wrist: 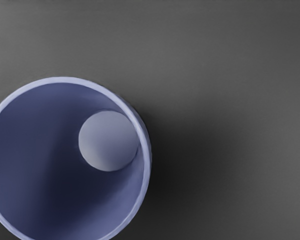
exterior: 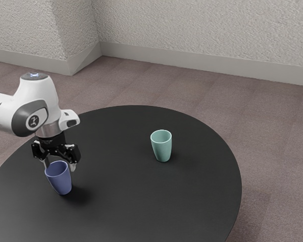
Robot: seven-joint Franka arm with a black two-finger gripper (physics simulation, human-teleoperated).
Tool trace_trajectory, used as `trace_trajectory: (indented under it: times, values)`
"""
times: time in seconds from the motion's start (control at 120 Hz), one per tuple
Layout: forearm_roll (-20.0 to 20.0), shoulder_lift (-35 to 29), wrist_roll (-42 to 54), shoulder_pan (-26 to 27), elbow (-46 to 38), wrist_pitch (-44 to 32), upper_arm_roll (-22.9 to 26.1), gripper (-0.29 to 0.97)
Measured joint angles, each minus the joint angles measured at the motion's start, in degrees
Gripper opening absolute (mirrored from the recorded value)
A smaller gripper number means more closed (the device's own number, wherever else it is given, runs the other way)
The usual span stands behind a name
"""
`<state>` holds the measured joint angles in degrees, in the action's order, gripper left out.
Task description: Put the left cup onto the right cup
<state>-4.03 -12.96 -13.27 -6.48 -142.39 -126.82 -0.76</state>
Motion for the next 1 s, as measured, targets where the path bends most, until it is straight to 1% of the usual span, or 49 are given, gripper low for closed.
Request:
trace_trajectory:
  times: [0.333,0.567,1.0]
  values:
    - [-0.33,2.17,3.65,-0.4,0.47,-2.68,-2.3,0.68]
    - [-0.36,4.39,5.91,-0.38,0.55,-4.82,-2.32,0.68]
    - [-0.44,6.03,8.3,-0.38,1.3,-6.9,-1.88,0.68]
